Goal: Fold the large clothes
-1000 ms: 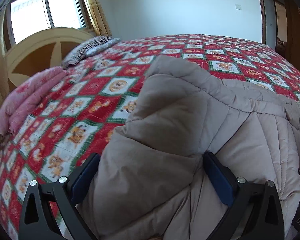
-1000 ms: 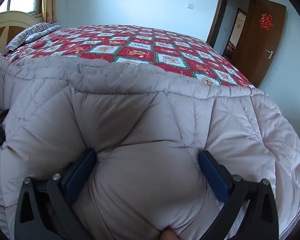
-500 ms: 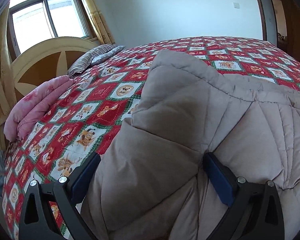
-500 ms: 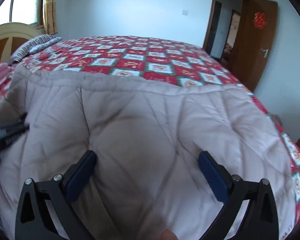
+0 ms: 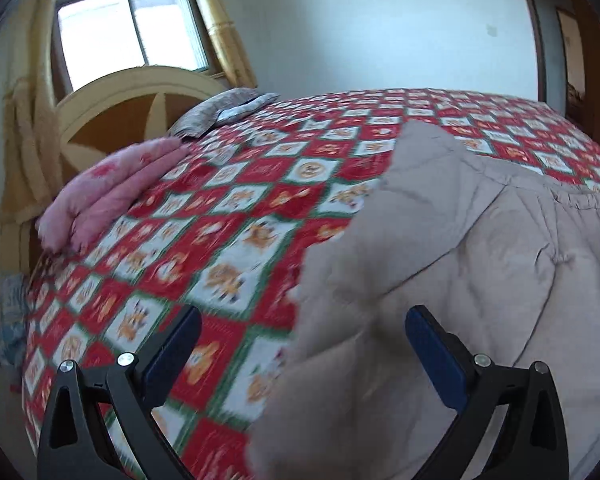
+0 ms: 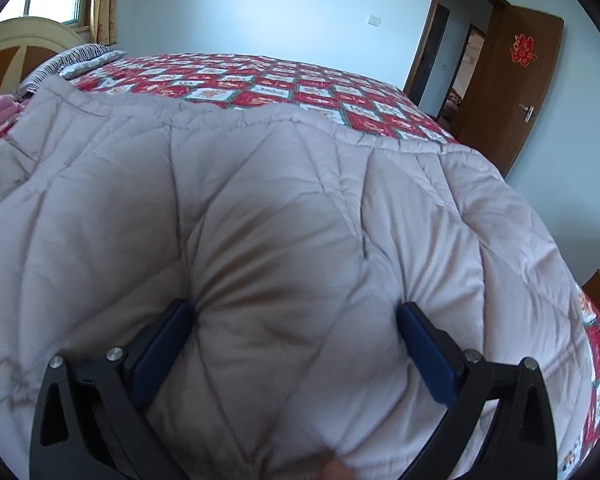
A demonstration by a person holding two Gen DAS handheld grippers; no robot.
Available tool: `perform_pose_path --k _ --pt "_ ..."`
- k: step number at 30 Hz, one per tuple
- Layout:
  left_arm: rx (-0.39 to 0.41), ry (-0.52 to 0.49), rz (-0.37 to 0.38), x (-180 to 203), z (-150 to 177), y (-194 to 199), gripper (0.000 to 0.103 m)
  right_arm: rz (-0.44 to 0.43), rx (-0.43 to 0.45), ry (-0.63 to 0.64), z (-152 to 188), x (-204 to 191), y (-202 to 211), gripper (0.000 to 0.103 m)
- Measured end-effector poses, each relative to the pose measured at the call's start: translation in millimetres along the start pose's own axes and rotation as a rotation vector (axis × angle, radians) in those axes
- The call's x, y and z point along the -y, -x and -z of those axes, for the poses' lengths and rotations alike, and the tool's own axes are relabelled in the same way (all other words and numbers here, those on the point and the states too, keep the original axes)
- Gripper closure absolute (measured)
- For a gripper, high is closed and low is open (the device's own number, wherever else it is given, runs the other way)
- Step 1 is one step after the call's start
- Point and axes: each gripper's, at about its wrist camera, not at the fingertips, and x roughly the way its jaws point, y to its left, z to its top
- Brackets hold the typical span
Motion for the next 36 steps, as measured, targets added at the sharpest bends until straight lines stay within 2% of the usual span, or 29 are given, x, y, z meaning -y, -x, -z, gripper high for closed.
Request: perform_pose_path --k 2,4,8,11,14,17,19,21,23,25,27,29,31,33,36 --pt "-0.021 0.046 0.019 -19.9 13.4 3.4 0.001 -0.004 0.014 -0.040 10.9 0.7 17.9 0.000" --pt "-0.064 0.070 0.060 -29.6 28.0 2.2 0.001 0.024 0.025 -0.010 24.0 -8.7 27.4 0.000" --pt "-0.105 0.057 0.121 -16.1 46.1 -0.1 0.001 0.045 0.026 0.005 38.4 -15.0 23.8 0.000" --pt "-0.120 0.058 0.143 -4.5 49.3 -5.4 0.001 0.043 -0.005 0.024 35.6 -18.0 14.6 0.000" --pt "-0.138 0.122 0.182 -3.1 47.5 -14.5 0.001 0.037 -0.010 0.024 34.8 -17.6 12.1 0.000" --pt "-0.177 0.190 0.230 -3.7 47.7 -24.7 0.001 0.023 0.006 0.023 35.0 -13.7 17.5 0.000" --pt "-0.181 0.194 0.236 -3.5 47.0 -25.0 0.001 0.004 0.024 0.061 34.7 -9.6 30.3 0.000" --pt "-0.170 0.182 0.241 -0.5 46.8 -23.6 0.002 0.036 0.075 0.056 38.0 -1.1 46.4 0.000" --pt "-0.169 0.181 0.259 2.3 46.5 -24.5 0.006 0.021 0.016 0.085 45.2 -4.2 36.3 0.000" --pt "-0.161 0.179 0.288 8.2 45.2 -21.4 0.020 0.026 0.012 0.090 52.6 -8.7 24.4 0.000" --pt "-0.144 0.148 0.278 14.0 44.4 -17.3 0.028 0.042 -0.001 0.101 49.5 -12.4 22.6 0.000" --pt "-0.125 0.123 0.271 16.4 44.6 -13.0 0.045 0.031 0.000 0.106 47.3 -11.5 23.8 0.000" --pt "-0.083 0.088 0.253 16.5 44.2 -5.4 0.069 -0.017 0.016 0.103 47.5 -2.3 32.9 0.003" --pt "-0.058 0.062 0.250 15.4 42.9 -1.1 0.074 -0.041 0.065 0.053 48.0 15.6 46.0 0.008" --pt "-0.056 0.086 0.287 3.1 38.9 -0.7 0.078 0.063 0.166 -0.055 46.9 54.2 64.0 0.007"
